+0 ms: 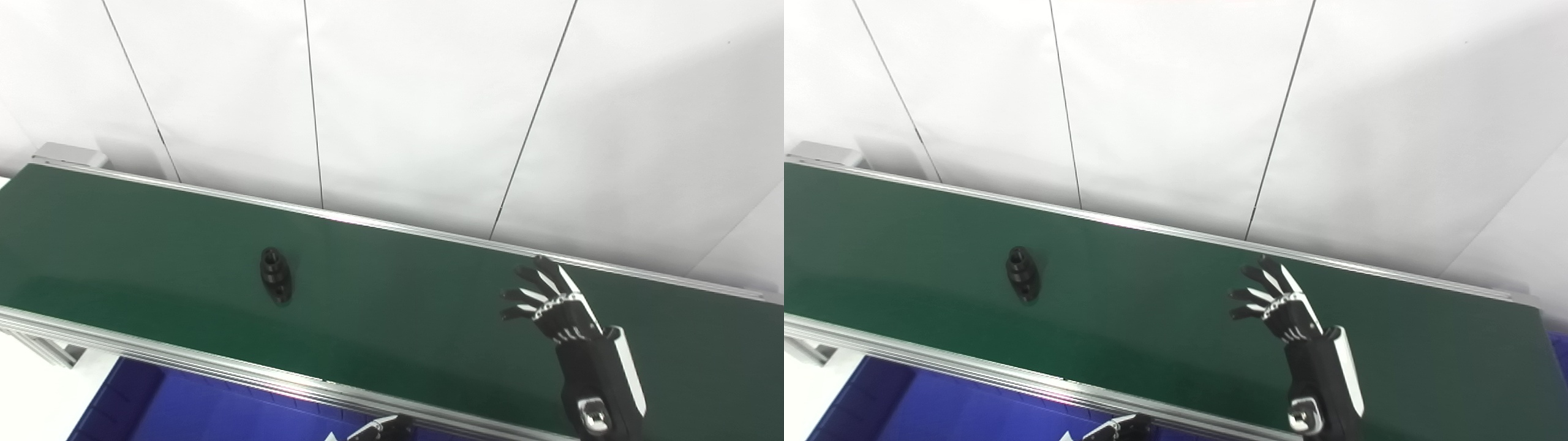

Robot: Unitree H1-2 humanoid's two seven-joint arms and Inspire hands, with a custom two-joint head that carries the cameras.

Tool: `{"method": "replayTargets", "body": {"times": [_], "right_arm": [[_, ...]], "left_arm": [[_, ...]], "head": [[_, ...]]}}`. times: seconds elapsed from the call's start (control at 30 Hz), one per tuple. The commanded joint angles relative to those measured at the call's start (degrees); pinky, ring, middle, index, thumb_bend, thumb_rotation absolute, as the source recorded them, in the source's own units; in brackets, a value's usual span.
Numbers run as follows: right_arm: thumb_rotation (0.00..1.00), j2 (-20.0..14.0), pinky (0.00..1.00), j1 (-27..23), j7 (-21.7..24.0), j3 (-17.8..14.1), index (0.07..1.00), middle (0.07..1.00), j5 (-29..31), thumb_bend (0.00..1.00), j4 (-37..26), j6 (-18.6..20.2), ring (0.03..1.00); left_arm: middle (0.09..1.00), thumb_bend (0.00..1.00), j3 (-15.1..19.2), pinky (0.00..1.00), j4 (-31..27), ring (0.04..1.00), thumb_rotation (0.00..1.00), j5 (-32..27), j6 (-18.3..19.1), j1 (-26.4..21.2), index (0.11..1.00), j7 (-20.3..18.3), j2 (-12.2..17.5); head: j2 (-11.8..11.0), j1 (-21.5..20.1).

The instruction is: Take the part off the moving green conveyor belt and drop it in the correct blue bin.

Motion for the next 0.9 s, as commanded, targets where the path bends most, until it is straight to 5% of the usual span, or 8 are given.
{"method": "replayTargets", "body": {"times": [0.0,0.4,0.87], "right_arm": [[0.94,-0.01,0.63,-1.89,-0.52,0.06,0.923,0.837,-0.99,1.00,-0.72,0.06,0.740],[0.92,-1.31,0.69,-8.16,-1.66,-0.07,0.930,0.876,-7.26,1.00,3.88,-3.19,0.791],[0.92,0.97,0.61,-10.54,-8.02,0.82,0.917,0.891,-22.38,0.98,5.71,0.24,0.760]], "left_arm": [[0.823,1.00,-1.54,0.71,-0.65,0.805,0.96,0.56,-2.07,-0.44,0.827,-0.94,-1.39],[0.829,1.00,-1.72,0.73,-0.52,0.818,0.96,0.86,-2.09,-0.63,0.831,-0.95,-1.54],[0.836,1.00,-2.05,0.74,-0.37,0.829,0.96,1.18,-2.06,-0.64,0.834,-0.69,-1.76]], "head": [[0.00,0.10],[0.10,0.37],[0.26,0.50]]}}
